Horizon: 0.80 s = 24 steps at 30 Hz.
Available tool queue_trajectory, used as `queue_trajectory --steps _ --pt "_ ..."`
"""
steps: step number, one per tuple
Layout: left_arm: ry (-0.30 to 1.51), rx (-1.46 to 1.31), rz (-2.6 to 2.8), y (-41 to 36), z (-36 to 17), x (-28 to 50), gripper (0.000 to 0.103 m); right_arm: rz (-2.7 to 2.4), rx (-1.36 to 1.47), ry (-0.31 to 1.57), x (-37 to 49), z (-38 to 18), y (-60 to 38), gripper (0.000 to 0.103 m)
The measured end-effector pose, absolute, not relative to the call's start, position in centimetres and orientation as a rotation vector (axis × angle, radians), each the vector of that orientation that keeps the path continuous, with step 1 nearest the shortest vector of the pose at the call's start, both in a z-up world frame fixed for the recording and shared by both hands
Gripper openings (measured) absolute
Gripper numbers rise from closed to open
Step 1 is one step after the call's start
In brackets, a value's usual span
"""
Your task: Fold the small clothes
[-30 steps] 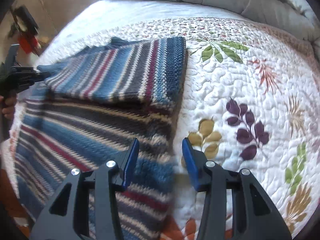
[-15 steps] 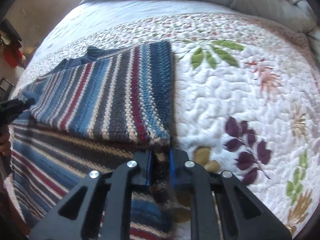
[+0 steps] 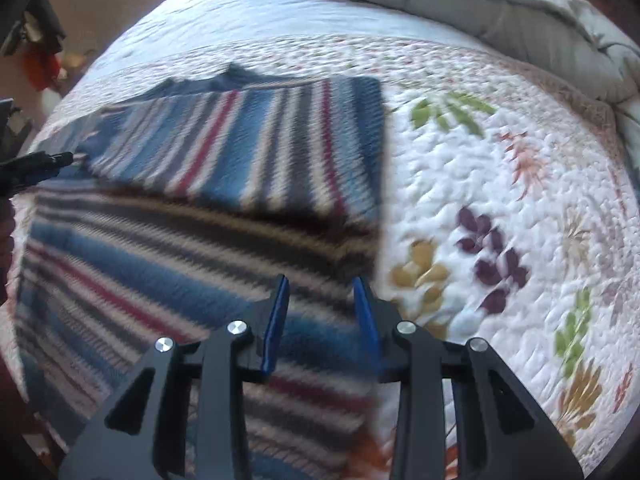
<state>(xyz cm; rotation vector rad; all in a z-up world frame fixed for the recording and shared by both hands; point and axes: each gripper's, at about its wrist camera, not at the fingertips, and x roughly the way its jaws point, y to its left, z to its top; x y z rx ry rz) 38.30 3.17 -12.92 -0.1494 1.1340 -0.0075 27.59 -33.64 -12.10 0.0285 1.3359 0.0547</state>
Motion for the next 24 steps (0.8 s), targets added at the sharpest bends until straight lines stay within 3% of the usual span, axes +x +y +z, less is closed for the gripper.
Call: queue_trajectory --steps 7,19,24 --pt "1.158 -0.197 0.100 12.7 -12.3 34.6 0.083 0.192 0.092 1.388 25.2 -11.8 -28.6 0.044" --pt "1.089 -0.568 0.492 35.5 -13.9 35.7 0.084 0.212 -0.002 1.424 26.0 -14.6 -25.6 0.045" --pt "1.026 -0.719 0.488 40.4 -15.0 36.5 0.084 0.203 -0.025 1.420 26.9 -15.3 -24.5 0.052"
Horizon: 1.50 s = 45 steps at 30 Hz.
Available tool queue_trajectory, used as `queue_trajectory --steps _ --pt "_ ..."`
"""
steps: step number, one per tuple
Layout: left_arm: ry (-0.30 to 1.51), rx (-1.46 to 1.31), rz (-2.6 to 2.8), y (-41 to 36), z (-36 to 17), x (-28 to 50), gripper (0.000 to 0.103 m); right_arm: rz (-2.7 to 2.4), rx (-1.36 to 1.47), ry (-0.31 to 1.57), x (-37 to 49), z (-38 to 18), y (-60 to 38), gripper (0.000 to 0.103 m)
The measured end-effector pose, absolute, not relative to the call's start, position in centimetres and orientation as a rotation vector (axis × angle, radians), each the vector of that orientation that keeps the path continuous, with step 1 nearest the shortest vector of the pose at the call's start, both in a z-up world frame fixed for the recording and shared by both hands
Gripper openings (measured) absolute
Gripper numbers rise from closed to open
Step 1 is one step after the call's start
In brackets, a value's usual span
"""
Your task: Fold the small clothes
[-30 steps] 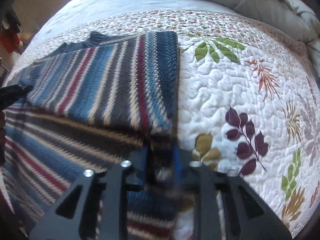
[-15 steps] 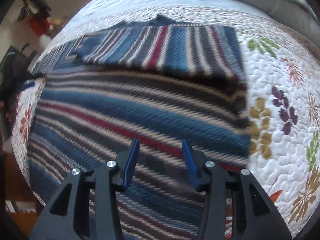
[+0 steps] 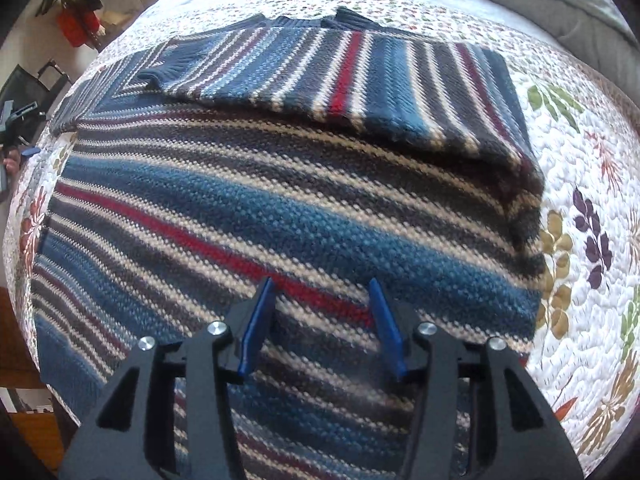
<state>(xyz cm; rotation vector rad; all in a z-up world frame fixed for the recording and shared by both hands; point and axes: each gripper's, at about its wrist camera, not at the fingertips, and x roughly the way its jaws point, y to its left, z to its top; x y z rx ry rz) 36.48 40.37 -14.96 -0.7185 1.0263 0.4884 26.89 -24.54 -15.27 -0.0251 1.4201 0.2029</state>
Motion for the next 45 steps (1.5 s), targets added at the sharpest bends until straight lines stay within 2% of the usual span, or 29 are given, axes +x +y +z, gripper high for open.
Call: queue_trajectory --steps 6,9,10,11,12,13,14,22,31,36,42,43,44,45 --pt "0.983 -0.771 0.472 43.3 -16.3 38.5 0.084 0.233 -0.088 1.380 27.3 -15.2 -22.0 0.052" --pt "0.966 -0.816 0.487 44.4 -17.1 38.9 0.078 0.230 -0.113 1.368 27.3 -15.5 -21.3 0.054" --pt "0.962 -0.806 0.503 44.6 -17.2 39.1 0.066 0.229 -0.116 1.366 27.4 -15.7 -21.2 0.054" --pt "0.967 -0.785 0.529 44.7 -17.2 39.4 0.050 0.228 -0.118 1.365 27.4 -15.7 -21.2 0.055" --pt "0.965 -0.785 0.528 44.8 -17.2 39.4 0.040 0.228 -0.118 1.365 27.5 -15.7 -21.2 0.055" --pt "0.960 -0.801 0.521 44.8 -17.2 39.4 0.025 0.228 -0.116 1.365 27.6 -15.7 -21.2 0.055" --pt "0.940 -0.830 0.510 44.7 -17.1 39.3 0.015 0.229 -0.114 1.366 27.6 -15.7 -21.2 0.055" --pt "0.808 -0.683 0.341 37.3 -11.9 39.6 0.011 0.229 -0.072 1.363 26.9 -15.0 -21.8 0.054" --pt "0.754 -0.410 0.007 19.2 -5.0 40.4 0.011 0.209 0.030 1.363 24.5 -13.5 -24.9 0.054" --pt "0.780 -0.336 -0.143 9.4 -4.9 39.2 0.011 0.202 0.052 1.334 23.7 -12.2 -26.6 0.054" --pt "0.938 -0.234 -0.302 -0.3 -9.2 38.1 0.014 0.208 0.091 1.332 23.4 -12.0 -27.6 0.054" --pt "0.966 -0.243 -0.327 -1.1 -9.8 37.9 0.018 0.213 0.092 1.335 23.3 -12.0 -27.5 0.054" --pt "1.004 -0.255 -0.367 -1.6 -10.3 37.5 0.035 0.221 0.089 1.339 23.2 -12.0 -27.5 0.056" --pt "1.025 -0.263 -0.396 -1.5 -10.5 37.4 0.045 0.223 0.081 1.342 23.2 -12.0 -27.4 0.057"
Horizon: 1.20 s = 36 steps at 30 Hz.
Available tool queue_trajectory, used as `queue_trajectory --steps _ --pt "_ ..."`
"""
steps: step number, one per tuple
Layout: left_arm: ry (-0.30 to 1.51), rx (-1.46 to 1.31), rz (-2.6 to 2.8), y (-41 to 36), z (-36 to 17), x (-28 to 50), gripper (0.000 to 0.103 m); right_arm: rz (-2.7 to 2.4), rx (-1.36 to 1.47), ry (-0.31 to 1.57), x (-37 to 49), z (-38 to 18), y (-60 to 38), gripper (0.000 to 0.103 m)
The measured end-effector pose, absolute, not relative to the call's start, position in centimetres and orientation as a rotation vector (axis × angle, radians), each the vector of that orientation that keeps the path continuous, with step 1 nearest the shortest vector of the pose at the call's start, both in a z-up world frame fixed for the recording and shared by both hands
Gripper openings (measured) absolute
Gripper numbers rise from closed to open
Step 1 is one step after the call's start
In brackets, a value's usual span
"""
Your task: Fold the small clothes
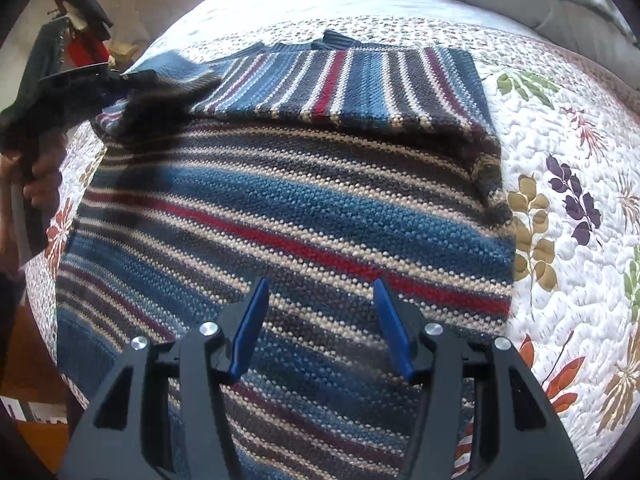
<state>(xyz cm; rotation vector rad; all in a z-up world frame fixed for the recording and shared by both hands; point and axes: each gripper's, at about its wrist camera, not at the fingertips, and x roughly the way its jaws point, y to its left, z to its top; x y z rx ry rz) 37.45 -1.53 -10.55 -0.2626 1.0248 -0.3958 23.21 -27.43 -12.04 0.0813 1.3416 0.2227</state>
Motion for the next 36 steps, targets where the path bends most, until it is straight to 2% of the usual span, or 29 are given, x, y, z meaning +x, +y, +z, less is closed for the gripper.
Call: queue_trajectory --steps 1,7,11,16,23,25,34,35,36 --pt "1.025 -0.268 -0.405 -1.3 -10.5 37.1 0.054 0.221 0.072 1.343 23.2 -12.0 -27.4 0.058" --pt "1.071 -0.218 -0.197 3.3 -9.9 34.3 0.057 0.212 0.042 1.371 24.4 -12.2 -26.2 0.058" --pt "1.072 -0.248 0.063 7.9 -9.8 32.8 0.068 0.232 0.064 1.399 26.8 -12.0 -23.3 0.058" --pt "1.087 -0.282 0.155 9.5 -12.0 33.7 0.067 0.286 0.015 1.409 30.7 -10.9 -17.6 0.057" --pt "1.107 -0.182 0.226 12.8 -11.7 35.6 0.070 0.396 -0.079 1.368 36.1 -9.1 -7.5 0.056" --pt "1.110 -0.178 0.236 14.2 -11.7 36.2 0.074 0.436 -0.090 1.366 37.7 -9.6 -4.5 0.056" --pt "1.156 -0.268 0.268 18.6 -12.6 36.5 0.074 0.430 -0.258 1.416 42.3 -14.9 3.4 0.057" --pt "1.159 -0.285 0.276 19.0 -12.8 36.4 0.074 0.419 -0.292 1.418 42.4 -15.5 3.9 0.055" --pt "1.161 -0.291 0.281 19.2 -12.9 36.3 0.074 0.389 -0.347 1.412 42.5 -16.2 4.2 0.046"
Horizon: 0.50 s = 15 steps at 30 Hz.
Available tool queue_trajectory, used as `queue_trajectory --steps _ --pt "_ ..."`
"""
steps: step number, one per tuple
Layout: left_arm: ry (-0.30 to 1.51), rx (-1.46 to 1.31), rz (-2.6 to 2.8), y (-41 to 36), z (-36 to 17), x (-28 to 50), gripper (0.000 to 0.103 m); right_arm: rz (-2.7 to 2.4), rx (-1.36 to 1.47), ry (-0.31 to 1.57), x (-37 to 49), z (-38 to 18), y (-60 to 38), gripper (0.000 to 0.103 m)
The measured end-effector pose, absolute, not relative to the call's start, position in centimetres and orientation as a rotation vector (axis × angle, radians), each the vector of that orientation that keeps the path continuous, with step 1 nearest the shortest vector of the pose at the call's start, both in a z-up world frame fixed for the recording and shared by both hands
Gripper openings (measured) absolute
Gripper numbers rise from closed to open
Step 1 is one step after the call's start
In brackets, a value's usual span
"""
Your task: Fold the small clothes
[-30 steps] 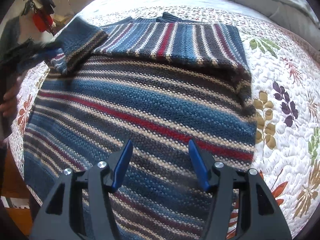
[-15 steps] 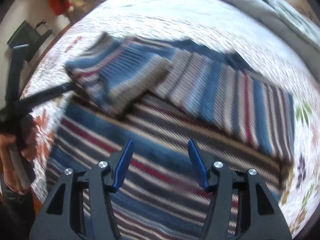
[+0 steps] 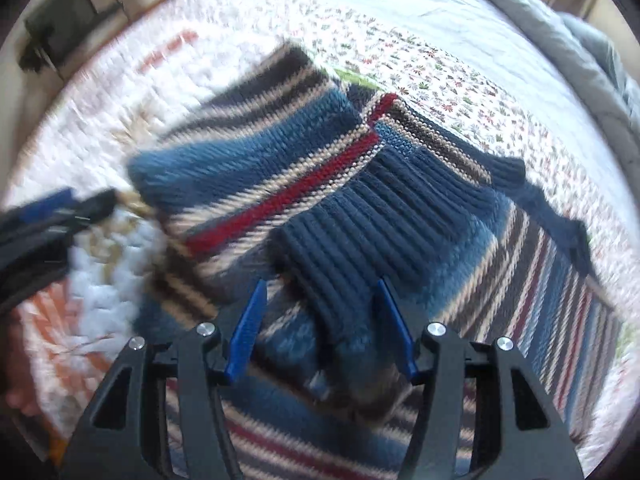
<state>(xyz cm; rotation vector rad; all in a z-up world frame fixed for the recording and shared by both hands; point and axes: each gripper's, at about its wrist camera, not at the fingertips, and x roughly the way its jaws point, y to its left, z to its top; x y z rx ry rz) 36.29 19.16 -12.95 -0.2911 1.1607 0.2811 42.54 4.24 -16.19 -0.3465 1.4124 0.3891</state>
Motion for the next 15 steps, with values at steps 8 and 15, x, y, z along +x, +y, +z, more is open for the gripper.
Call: queue_trajectory --steps 8,15 --pt "1.185 -0.247 0.260 17.7 -13.9 35.7 0.075 0.387 -0.154 1.330 42.4 -13.8 -0.8 0.013" --pt "1.182 -0.223 0.215 15.0 -13.7 35.6 0.077 0.281 -0.011 1.291 39.1 -9.3 -11.7 0.029"
